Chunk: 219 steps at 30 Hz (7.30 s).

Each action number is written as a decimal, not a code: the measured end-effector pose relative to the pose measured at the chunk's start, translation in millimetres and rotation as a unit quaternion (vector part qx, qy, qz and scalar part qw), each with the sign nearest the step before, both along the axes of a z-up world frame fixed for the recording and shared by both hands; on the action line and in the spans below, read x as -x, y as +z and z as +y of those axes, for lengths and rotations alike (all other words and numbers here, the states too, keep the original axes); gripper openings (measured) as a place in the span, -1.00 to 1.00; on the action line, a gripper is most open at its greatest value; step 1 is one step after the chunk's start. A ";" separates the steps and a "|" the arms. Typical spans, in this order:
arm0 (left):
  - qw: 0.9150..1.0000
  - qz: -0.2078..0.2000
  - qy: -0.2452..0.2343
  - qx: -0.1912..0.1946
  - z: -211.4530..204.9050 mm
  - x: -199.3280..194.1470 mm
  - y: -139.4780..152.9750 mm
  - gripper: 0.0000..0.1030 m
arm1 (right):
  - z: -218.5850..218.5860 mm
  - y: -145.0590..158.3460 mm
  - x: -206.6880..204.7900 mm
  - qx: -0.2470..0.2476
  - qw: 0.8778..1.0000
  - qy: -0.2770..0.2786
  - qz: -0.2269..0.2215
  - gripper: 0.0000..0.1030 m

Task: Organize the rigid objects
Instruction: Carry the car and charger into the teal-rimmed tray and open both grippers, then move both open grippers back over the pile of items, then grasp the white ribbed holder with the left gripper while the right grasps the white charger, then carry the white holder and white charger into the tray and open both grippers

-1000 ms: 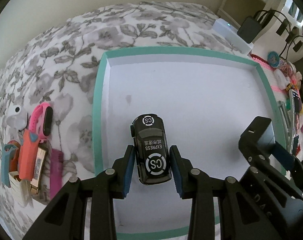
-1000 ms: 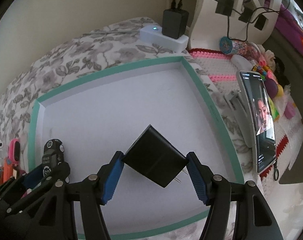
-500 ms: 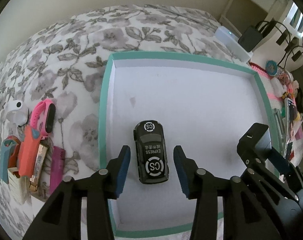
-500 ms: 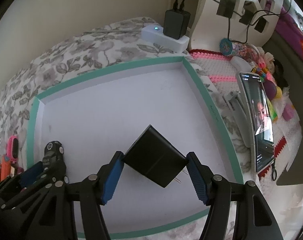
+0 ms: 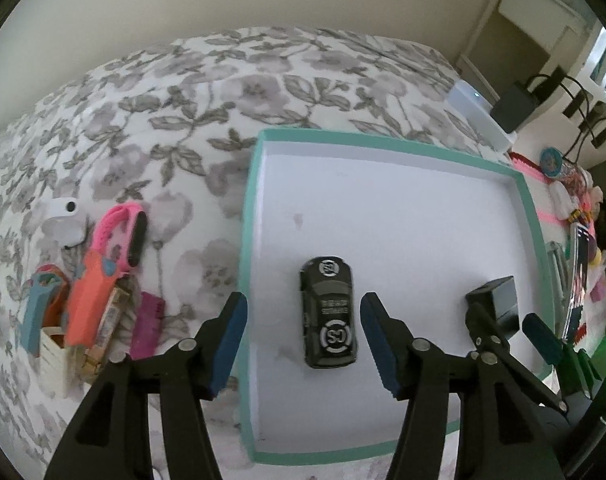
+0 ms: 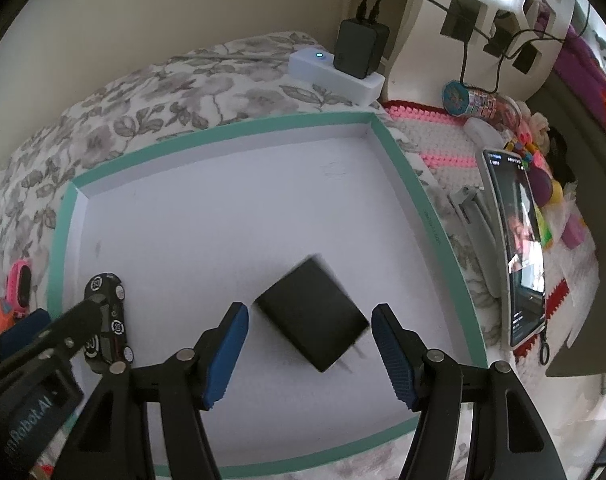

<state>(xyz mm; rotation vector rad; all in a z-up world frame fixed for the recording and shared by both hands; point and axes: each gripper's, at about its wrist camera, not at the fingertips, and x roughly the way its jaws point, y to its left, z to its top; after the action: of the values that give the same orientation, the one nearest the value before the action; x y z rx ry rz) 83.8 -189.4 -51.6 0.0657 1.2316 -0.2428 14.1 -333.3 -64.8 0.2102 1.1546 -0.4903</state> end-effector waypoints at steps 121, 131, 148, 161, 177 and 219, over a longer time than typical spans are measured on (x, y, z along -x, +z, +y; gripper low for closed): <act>0.989 0.045 0.137 0.030 201.4 12.8 -26.5 0.09 | 246.1 -32.0 -26.3 -0.165 0.930 0.322 0.070 0.22; 0.990 0.047 0.130 0.032 198.8 6.8 -33.9 -0.08 | 246.7 -34.8 -27.3 -0.158 0.929 0.327 0.070 0.15; 0.989 0.017 0.134 0.061 206.6 20.5 -15.4 -0.31 | 240.6 -30.2 -21.8 -0.171 0.926 0.329 0.070 -0.03; 0.986 -0.030 0.145 0.072 210.0 29.0 12.4 -0.37 | 215.1 3.1 -18.0 -0.186 0.934 0.305 0.011 -0.04; 0.987 -0.085 0.116 0.077 169.2 28.7 64.5 -0.37 | 155.3 50.5 -17.5 -0.128 0.963 0.217 -0.094 -0.05; 0.997 -0.040 -0.026 0.053 -31.8 -62.2 -0.4 -0.37 | -3.5 -10.2 -69.3 -0.069 0.994 0.064 -0.047 -0.04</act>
<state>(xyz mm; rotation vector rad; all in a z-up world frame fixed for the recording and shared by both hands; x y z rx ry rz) 146.1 -221.2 -52.1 0.0147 1.1373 -0.3479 83.4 -336.8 -75.0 0.2749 1.1023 -0.2850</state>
